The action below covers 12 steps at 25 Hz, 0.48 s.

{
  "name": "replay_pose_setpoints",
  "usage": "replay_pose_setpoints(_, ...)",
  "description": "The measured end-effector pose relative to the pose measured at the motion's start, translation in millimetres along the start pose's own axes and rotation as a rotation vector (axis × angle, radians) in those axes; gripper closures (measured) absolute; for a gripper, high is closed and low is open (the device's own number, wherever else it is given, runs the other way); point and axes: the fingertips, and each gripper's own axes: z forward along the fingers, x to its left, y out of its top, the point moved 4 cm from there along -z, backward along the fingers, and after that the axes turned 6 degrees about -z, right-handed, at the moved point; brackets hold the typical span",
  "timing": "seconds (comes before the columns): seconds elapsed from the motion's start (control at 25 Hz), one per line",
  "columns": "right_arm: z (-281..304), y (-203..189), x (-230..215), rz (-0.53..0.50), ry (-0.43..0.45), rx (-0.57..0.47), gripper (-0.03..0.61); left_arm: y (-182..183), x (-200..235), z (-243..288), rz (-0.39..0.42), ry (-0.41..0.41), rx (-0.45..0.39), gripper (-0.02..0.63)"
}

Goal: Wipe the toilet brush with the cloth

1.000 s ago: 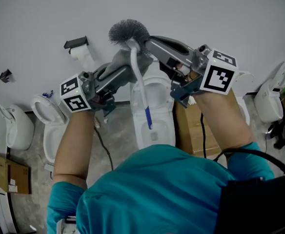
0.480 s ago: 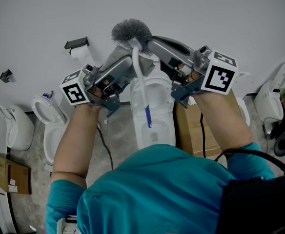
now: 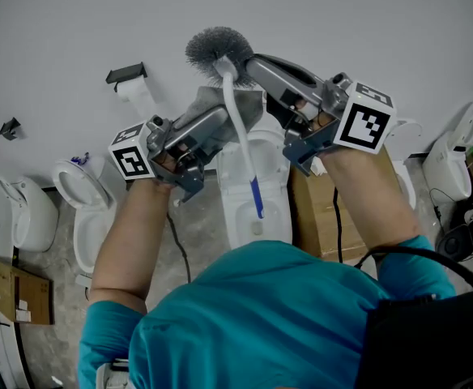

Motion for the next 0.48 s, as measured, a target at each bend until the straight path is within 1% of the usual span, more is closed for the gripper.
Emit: replay_pose_setpoints(0.48,0,4,3,-0.023,-0.008,-0.023,0.565,-26,0,-6,-0.023,-0.006,0.020,0.601)
